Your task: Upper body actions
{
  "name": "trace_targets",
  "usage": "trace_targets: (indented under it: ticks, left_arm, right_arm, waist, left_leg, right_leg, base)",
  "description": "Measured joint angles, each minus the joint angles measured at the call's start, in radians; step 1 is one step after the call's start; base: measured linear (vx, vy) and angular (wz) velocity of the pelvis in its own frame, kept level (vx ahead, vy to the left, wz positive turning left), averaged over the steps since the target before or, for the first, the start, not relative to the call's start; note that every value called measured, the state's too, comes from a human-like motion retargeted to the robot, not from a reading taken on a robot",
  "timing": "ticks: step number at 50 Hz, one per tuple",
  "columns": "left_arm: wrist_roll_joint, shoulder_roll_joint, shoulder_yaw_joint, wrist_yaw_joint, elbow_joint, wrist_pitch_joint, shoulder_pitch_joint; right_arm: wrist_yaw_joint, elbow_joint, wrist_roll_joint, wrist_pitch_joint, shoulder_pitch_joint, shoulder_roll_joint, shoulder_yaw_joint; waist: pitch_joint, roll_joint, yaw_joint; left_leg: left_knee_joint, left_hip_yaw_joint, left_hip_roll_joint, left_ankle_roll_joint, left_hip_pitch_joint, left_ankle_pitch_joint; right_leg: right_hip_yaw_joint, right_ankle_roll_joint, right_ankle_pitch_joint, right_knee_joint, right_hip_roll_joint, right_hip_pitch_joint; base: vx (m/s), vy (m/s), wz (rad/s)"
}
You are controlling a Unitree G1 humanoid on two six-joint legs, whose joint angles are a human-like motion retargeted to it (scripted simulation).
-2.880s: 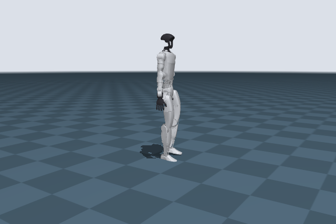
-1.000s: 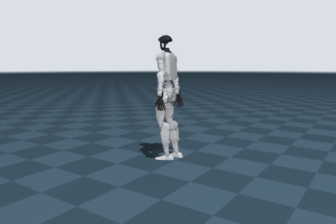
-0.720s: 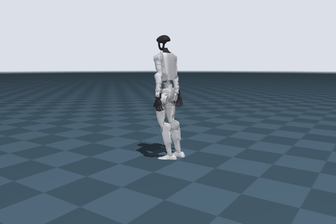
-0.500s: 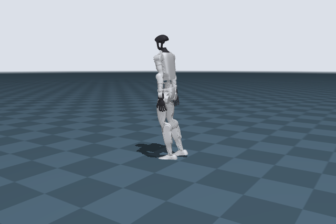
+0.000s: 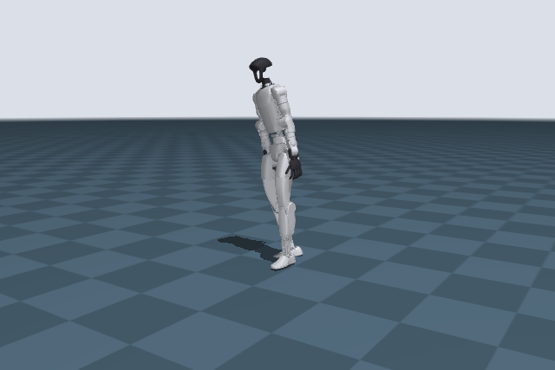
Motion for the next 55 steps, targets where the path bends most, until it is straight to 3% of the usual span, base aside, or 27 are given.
trace_targets:
  ticks: [2,5,12,18,20,22,25,28,30,32,35,37,40,44,47,52,55]
  left_arm:
    - [0.007,0.000,-0.007,0.011,-0.001,-0.003,-0.005]
    - [0.013,-0.001,-0.019,0.037,-0.003,-0.010,-0.005]
    - [-0.028,-0.008,0.023,0.052,0.032,-0.008,-0.012]
    - [-0.052,0.000,0.054,0.057,0.030,-0.008,-0.008]
    - [-0.036,0.006,0.041,0.073,0.026,-0.011,-0.007]
    - [-0.017,0.008,0.030,0.090,0.024,-0.015,-0.003]
    - [-0.002,0.001,0.034,0.109,0.035,-0.022,0.016]
    - [-0.010,-0.002,0.067,0.114,0.077,-0.015,0.026]
    - [-0.020,0.006,0.080,0.115,0.097,-0.012,0.020]
    - [-0.020,0.026,0.085,0.107,0.109,-0.005,0.007]
    - [0.016,0.068,0.092,0.095,0.127,0.021,-0.016]
    - [0.023,0.092,0.077,0.094,0.127,0.027,-0.034]
    - [0.015,0.119,0.063,0.076,0.112,0.029,-0.056]
    - [0.012,0.127,0.060,0.048,0.083,0.026,-0.062]
    - [0.007,0.120,0.060,0.042,0.074,0.021,-0.059]
    - [0.022,0.109,0.064,0.041,0.102,0.021,-0.021]
    - [0.034,0.109,0.078,0.051,0.125,0.028,0.014]
  right_arm:
    - [0.006,-0.009,0.002,-0.005,0.002,0.003,-0.001]
    - [0.026,-0.023,0.006,-0.014,0.020,0.005,-0.012]
    - [0.025,-0.033,-0.026,-0.022,0.081,-0.008,-0.032]
    - [0.014,-0.013,-0.028,-0.024,0.117,-0.008,-0.084]
    - [0.015,-0.018,-0.016,-0.031,0.133,-0.010,-0.108]
    - [0.023,-0.026,-0.007,-0.039,0.148,-0.012,-0.136]
    - [0.033,-0.032,-0.005,-0.047,0.170,-0.024,-0.168]
    - [0.017,-0.026,0.020,-0.044,0.166,-0.038,-0.178]
    - [0.014,-0.026,0.057,-0.063,0.156,-0.043,-0.180]
    - [0.042,-0.035,0.073,-0.072,0.144,-0.045,-0.167]
    - [0.064,-0.048,0.067,-0.053,0.121,-0.032,-0.150]
    - [0.057,-0.061,0.078,-0.064,0.111,-0.014,-0.139]
    - [0.074,-0.097,0.069,-0.079,0.097,0.005,-0.109]
    - [0.074,-0.152,0.012,-0.087,0.089,0.017,-0.066]
    - [0.073,-0.177,-0.008,-0.091,0.075,0.018,-0.036]
    - [0.078,-0.187,-0.015,-0.090,0.064,0.027,-0.012]
    - [0.087,-0.177,-0.015,-0.091,0.060,0.039,-0.009]
  waist:
    - [-0.008,-0.008,-0.022]
    - [-0.031,-0.022,-0.026]
    - [-0.093,-0.078,0.017]
    - [-0.156,-0.123,-0.013]
    - [-0.159,-0.129,0.000]
    - [-0.154,-0.110,0.037]
    - [-0.174,-0.076,0.067]
    - [-0.179,-0.016,0.100]
    - [-0.145,0.033,0.081]
    - [-0.107,0.039,0.058]
    - [-0.090,0.024,0.037]
    - [-0.072,0.016,0.017]
    - [-0.056,0.010,0.003]
    - [-0.059,0.005,0.000]
    - [-0.044,-0.027,0.004]
    - [-0.035,-0.086,0.006]
    - [-0.048,-0.108,0.008]
  left_leg:
    - [0.001,0.256,0.040,-0.007,0.033,-0.026]
    - [0.010,0.499,0.055,0.015,0.082,-0.053]
    - [0.060,0.464,0.056,0.082,0.116,-0.081]
    - [0.082,0.634,0.028,0.117,0.166,-0.139]
    - [0.100,0.588,0.009,0.121,0.158,-0.125]
    - [0.079,0.518,-0.007,0.076,0.153,-0.128]
    - [0.023,0.440,-0.030,0.085,0.159,-0.144]
    - [0.067,0.300,0.035,0.091,0.102,-0.146]
    - [0.080,0.284,0.079,0.096,0.130,-0.161]
    - [0.098,0.227,0.083,0.104,0.136,-0.165]
    - [0.114,0.159,0.068,0.122,0.111,-0.161]
    - [0.112,0.093,0.059,0.131,0.094,-0.143]
    - [0.103,0.023,0.053,0.139,0.071,-0.120]
    - [0.083,-0.073,0.031,0.141,0.042,-0.090]
    - [0.055,-0.129,-0.021,0.148,0.050,-0.064]
    - [0.009,-0.194,-0.111,0.151,0.098,-0.036]
    - [-0.016,-0.232,-0.143,0.147,0.127,-0.023]
  right_leg:
    - [-0.108,0.022,-0.010,-0.009,-0.033,0.016]
    - [-0.247,0.049,-0.023,-0.020,-0.072,0.035]
    - [-0.564,0.116,-0.035,-0.082,-0.090,0.114]
    - [-0.811,0.202,-0.013,-0.088,-0.096,0.154]
    - [-0.867,0.224,0.005,-0.083,-0.093,0.174]
    - [-0.875,0.238,0.029,-0.059,-0.073,0.196]
    - [-0.884,0.246,0.092,-0.004,-0.061,0.219]
    - [-0.826,0.184,0.229,0.172,-0.115,0.230]
    - [-0.732,0.125,0.278,0.362,-0.176,0.233]
    - [-0.582,0.077,0.296,0.520,-0.239,0.200]
    - [-0.264,0.128,0.275,0.665,-0.246,0.078]
    - [-0.043,0.181,0.258,0.668,-0.144,0.002]
    - [0.107,0.202,0.217,0.646,-0.065,-0.063]
    - [0.122,0.162,0.099,0.504,-0.043,-0.103]
    - [0.202,0.170,0.040,0.315,-0.019,-0.115]
    - [0.335,0.175,0.009,0.047,-0.025,-0.108]
    - [0.252,0.188,0.023,-0.013,-0.058,-0.068]
  base:
    - [-0.09,0.11,3.30]
    - [-0.02,0.13,3.08]
    - [0.09,0.16,3.00]
    - [0.21,0.20,3.18]
    - [0.28,0.28,2.49]
    - [0.30,0.30,1.84]
    - [0.41,0.32,1.43]
    - [0.38,0.32,1.14]
    - [0.34,0.28,1.69]
    - [0.29,0.16,1.56]
    - [0.21,0.04,1.77]
    - [0.07,-0.12,2.17]
    - [0.06,-0.15,1.78]
    - [0.08,-0.14,1.35]
    - [0.05,-0.12,1.11]
    - [0.11,-0.11,0.83]
    - [0.15,-0.12,0.67]
